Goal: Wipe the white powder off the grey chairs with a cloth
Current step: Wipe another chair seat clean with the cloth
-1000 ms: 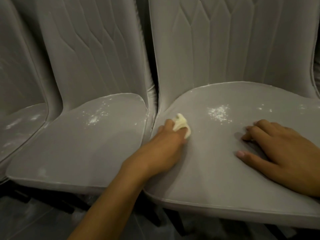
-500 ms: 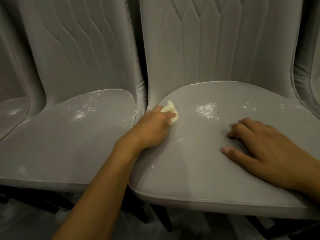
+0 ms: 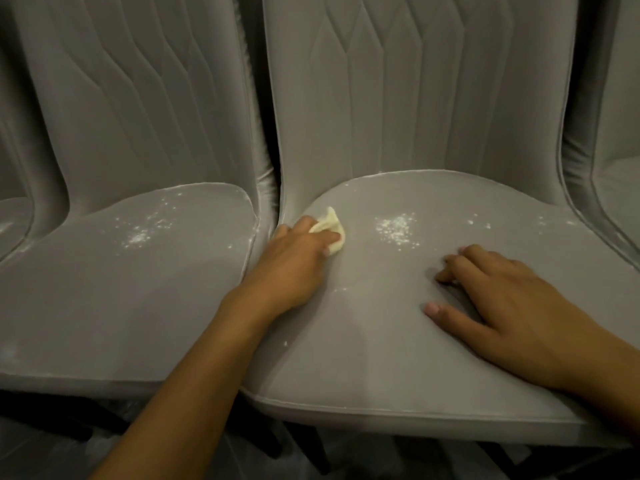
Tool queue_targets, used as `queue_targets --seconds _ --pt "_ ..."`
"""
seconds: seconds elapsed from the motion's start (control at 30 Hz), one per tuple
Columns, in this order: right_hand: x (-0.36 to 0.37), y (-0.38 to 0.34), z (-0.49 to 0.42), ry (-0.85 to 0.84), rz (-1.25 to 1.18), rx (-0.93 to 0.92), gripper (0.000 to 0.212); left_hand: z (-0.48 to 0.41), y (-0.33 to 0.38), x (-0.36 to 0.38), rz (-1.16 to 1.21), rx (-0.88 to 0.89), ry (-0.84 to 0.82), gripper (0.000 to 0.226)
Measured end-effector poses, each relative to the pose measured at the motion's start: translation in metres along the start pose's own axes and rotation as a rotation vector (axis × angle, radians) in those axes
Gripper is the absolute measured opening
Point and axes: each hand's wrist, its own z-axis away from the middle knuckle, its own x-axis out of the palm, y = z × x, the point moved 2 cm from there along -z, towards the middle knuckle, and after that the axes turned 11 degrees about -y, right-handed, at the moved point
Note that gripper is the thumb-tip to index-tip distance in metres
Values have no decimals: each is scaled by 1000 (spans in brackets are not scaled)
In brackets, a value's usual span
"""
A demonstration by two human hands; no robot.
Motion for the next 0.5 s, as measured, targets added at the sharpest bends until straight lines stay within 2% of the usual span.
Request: queue_targets --seconds 0.17,0.23,0.33,0.37,0.5 --pt "0 1 -2 -2 -13 -7 52 23 21 -8 154 295 -311 37" --pt "2 3 -2 2 -31 -11 53 30 20 -14 193 291 -352 36" --pt "2 4 -2 29 -58 -24 51 32 0 -22 171 203 -214 36" --pt "2 4 -1 36 -63 -26 52 34 -6 -24 173 194 -217 35" --pt "3 5 -2 43 -60 -24 50 56 -7 -31 266 284 -498 32"
